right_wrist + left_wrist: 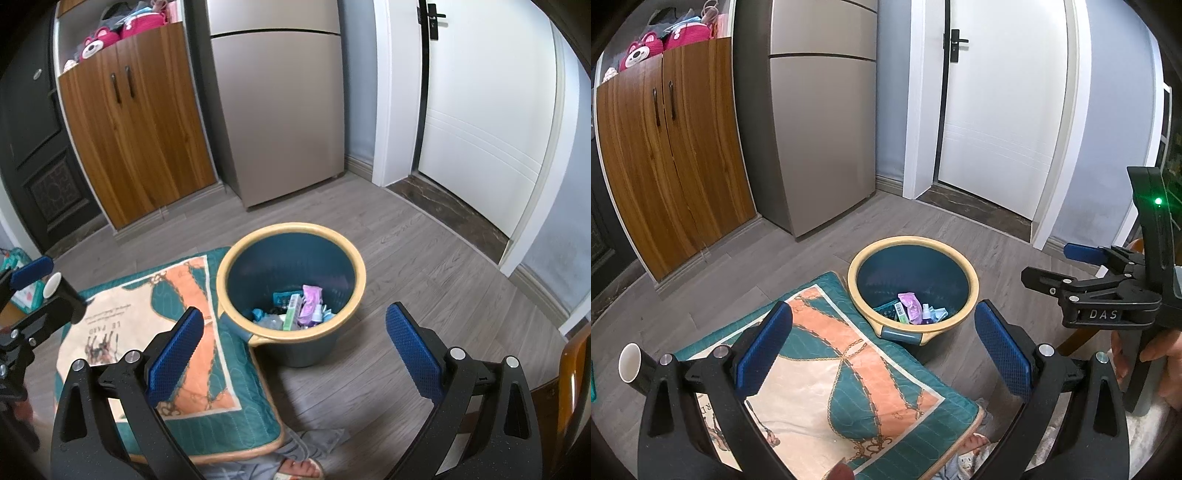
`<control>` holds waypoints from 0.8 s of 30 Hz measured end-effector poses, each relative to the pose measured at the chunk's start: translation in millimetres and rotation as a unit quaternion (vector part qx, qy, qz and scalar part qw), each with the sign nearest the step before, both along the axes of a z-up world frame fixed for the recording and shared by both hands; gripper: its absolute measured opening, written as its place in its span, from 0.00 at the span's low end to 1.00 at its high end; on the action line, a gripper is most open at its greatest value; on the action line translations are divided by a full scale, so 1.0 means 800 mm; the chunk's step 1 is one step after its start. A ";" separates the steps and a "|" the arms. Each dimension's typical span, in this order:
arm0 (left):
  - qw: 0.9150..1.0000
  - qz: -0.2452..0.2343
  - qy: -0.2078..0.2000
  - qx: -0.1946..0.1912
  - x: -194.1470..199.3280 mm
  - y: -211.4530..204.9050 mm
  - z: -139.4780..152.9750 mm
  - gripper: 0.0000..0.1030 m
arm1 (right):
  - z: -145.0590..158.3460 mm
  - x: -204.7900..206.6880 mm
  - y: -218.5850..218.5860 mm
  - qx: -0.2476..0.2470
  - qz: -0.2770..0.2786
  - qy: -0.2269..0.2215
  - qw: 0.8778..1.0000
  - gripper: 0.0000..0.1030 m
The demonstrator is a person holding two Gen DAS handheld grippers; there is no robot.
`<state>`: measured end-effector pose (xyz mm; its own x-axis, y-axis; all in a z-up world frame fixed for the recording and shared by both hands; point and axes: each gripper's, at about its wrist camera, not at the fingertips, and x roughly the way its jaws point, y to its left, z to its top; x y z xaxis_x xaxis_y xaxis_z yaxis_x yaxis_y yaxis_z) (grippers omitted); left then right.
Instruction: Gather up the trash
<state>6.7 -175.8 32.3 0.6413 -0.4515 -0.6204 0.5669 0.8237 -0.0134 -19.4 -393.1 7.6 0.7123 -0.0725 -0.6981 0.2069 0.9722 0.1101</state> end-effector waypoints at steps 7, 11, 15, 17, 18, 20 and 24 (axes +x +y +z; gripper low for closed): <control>1.000 0.003 0.003 0.005 0.000 0.000 -0.002 0.94 | 0.000 0.000 -0.001 0.000 0.000 0.000 1.000 0.95; 1.000 0.001 -0.002 0.009 -0.002 -0.002 -0.002 0.94 | 0.000 0.000 0.000 0.000 0.000 0.000 1.000 0.95; 1.000 -0.001 -0.014 0.008 -0.005 -0.001 -0.002 0.94 | 0.000 0.000 0.000 -0.001 0.000 0.000 1.000 0.95; 1.000 -0.005 -0.018 0.006 -0.006 0.000 -0.001 0.94 | -0.001 0.000 0.000 -0.001 0.000 0.001 1.000 0.95; 1.000 -0.004 -0.023 0.009 -0.007 -0.001 0.000 0.94 | -0.001 0.000 0.000 -0.002 -0.002 0.003 1.000 0.95; 0.999 -0.004 -0.029 0.012 -0.008 -0.001 0.002 0.94 | -0.004 0.002 -0.002 -0.008 -0.009 0.013 1.000 0.95; 1.000 0.003 -0.019 0.018 -0.007 0.005 0.004 0.94 | -0.019 0.008 0.003 -0.029 -0.035 0.050 0.998 0.95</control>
